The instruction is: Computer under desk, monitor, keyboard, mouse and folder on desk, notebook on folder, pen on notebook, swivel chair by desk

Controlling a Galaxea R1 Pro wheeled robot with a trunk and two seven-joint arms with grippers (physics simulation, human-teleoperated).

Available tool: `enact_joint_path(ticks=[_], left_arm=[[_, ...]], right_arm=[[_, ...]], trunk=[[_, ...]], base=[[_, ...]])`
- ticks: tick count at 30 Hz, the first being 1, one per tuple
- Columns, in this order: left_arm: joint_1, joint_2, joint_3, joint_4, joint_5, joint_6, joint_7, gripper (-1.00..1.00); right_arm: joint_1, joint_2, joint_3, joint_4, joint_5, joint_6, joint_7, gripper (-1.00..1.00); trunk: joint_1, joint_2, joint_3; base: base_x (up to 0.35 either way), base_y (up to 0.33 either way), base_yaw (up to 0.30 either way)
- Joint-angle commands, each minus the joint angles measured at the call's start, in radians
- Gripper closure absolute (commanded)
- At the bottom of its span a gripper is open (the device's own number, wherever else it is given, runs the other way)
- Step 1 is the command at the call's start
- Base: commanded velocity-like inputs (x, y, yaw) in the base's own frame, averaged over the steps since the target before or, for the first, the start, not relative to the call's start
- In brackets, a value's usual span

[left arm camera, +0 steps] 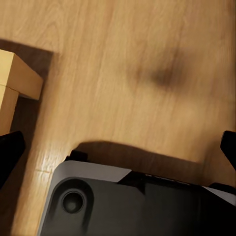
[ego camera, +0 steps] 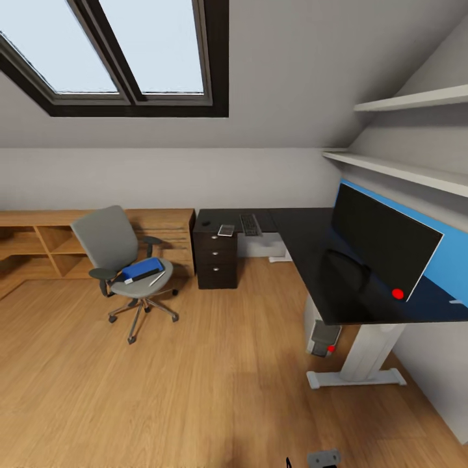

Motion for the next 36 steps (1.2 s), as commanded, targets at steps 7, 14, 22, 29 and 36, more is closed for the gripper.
enact_joint_path(ticks=[7, 14, 22, 29, 36], left_arm=[[-0.001, 0.002, -0.007, -0.019, 0.011, 0.013, 0.0, -1.0], [-0.001, 0.003, -0.005, -0.014, 0.013, 0.013, -0.002, -1.0], [-0.001, 0.001, -0.005, 0.001, 0.012, -0.023, -0.005, -1.0], [-0.001, 0.001, -0.008, 0.07, 0.01, -0.154, -0.01, -1.0], [-0.001, 0.001, -0.01, 0.125, 0.007, -0.227, -0.011, -1.0]], right_arm=[[-0.001, -0.001, 0.008, 0.001, -0.004, -0.003, -0.006, -1.0], [-0.001, -0.002, 0.008, 0.001, -0.004, -0.005, -0.006, -1.0], [-0.001, -0.002, 0.007, 0.001, -0.004, -0.015, -0.006, -1.0], [-0.001, -0.002, 0.007, 0.001, -0.004, -0.018, -0.006, -1.0], [-0.001, -0.001, 0.008, 0.001, -0.004, -0.018, -0.006, -1.0]], trunk=[[0.001, -0.002, -0.001], [0.001, -0.002, 0.007], [0.001, -0.002, 0.017], [0.001, -0.002, 0.019], [0.001, -0.002, 0.019]], base=[[0.0, 0.0, 0.007], [0.0, 0.0, 0.001], [0.0, 0.0, 0.0], [0.0, 0.0, 0.0], [0.125, 0.0, 0.0]])
